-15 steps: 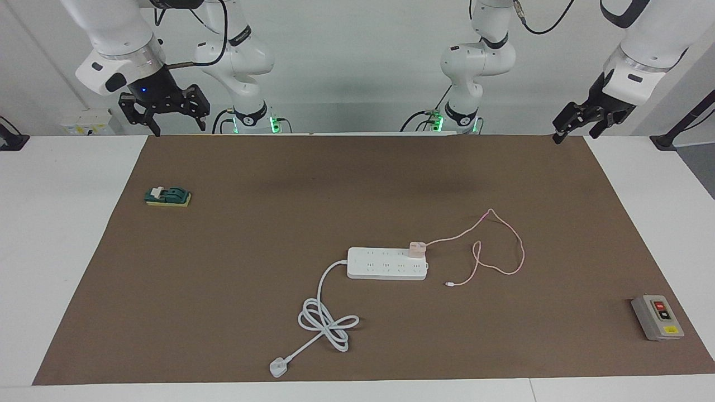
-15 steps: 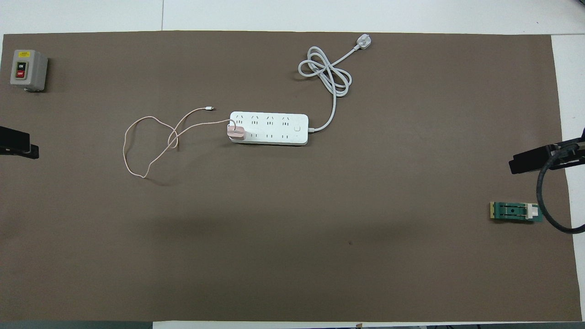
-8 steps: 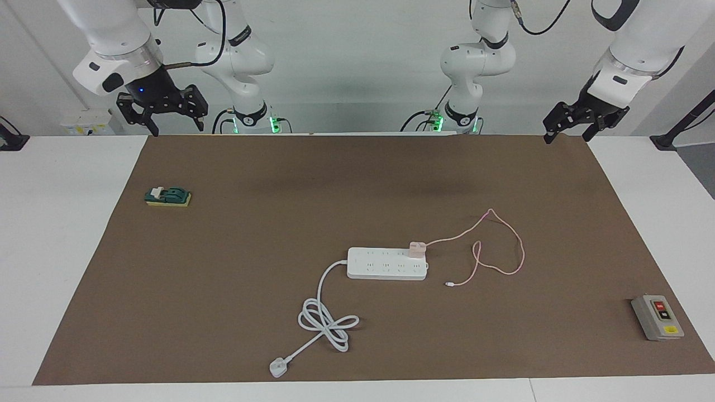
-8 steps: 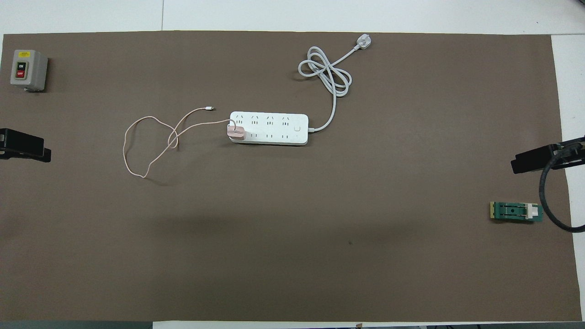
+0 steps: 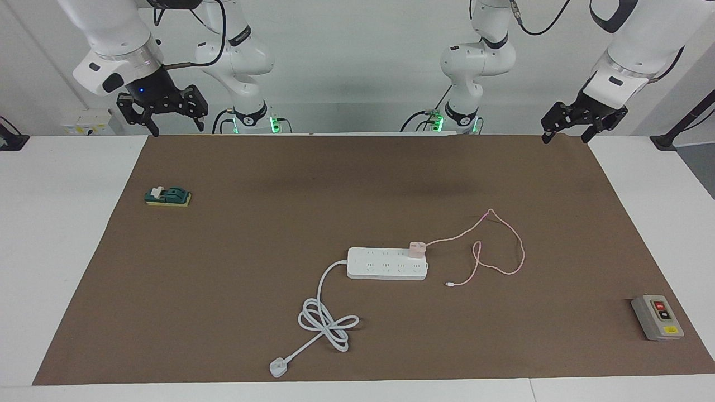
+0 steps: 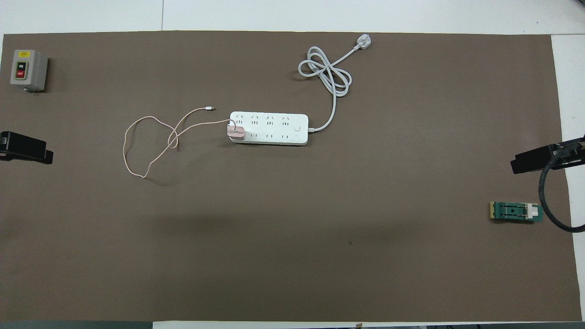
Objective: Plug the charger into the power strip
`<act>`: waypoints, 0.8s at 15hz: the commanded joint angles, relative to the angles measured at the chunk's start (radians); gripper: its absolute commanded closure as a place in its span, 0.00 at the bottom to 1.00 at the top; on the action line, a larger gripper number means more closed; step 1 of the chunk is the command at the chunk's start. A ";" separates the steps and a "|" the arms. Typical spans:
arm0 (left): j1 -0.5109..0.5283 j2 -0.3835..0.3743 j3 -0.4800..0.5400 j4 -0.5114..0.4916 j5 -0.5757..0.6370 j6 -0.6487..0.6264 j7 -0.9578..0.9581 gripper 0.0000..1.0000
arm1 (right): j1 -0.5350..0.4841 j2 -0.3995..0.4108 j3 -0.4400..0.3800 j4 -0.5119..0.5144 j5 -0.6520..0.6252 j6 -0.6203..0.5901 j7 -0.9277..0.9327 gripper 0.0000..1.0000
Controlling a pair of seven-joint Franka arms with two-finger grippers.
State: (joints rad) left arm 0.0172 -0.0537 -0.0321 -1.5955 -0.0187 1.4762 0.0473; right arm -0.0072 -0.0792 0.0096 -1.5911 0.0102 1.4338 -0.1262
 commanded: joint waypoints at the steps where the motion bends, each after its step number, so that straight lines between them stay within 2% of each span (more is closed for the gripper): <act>1: -0.010 -0.026 0.006 -0.029 0.005 0.003 0.019 0.00 | -0.016 -0.022 0.004 -0.024 -0.009 0.007 -0.013 0.00; 12: 0.000 -0.028 0.008 -0.029 0.003 -0.002 0.020 0.00 | -0.025 -0.022 0.004 -0.024 -0.007 0.005 -0.013 0.00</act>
State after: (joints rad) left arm 0.0177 -0.0538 -0.0301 -1.5968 -0.0187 1.4761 0.0538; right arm -0.0187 -0.0792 0.0054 -1.5914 0.0102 1.4338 -0.1262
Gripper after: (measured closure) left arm 0.000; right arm 0.000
